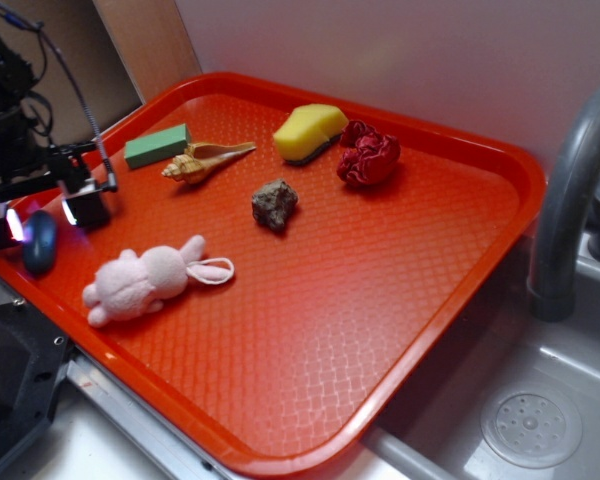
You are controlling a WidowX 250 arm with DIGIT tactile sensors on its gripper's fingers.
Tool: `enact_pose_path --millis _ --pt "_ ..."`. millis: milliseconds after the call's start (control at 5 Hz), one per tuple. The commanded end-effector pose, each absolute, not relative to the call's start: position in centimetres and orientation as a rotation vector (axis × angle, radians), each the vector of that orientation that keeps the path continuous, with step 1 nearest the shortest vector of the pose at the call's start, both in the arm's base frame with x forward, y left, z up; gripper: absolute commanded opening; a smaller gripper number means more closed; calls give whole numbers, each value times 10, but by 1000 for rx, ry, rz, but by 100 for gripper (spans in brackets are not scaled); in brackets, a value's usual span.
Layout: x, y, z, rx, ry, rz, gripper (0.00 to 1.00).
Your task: Grab the plastic pickle.
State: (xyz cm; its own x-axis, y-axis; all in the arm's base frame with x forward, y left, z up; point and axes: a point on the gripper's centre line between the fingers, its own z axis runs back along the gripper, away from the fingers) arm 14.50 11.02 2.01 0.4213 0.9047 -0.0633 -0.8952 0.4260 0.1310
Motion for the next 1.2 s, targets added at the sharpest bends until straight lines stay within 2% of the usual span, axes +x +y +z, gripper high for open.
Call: enact_pose_path --millis 0,200,400,600,800,1000 --pt "141 97 22 103 102 1125 100" --pt "137 96 13 109 106 1024 40" --pt "131 101 6 68 154 964 0" --pt "124 103 10 39 147 913 0" --pt "109 101 32 39 55 709 0" --pt "103 90 76 -31 -75 472 0"
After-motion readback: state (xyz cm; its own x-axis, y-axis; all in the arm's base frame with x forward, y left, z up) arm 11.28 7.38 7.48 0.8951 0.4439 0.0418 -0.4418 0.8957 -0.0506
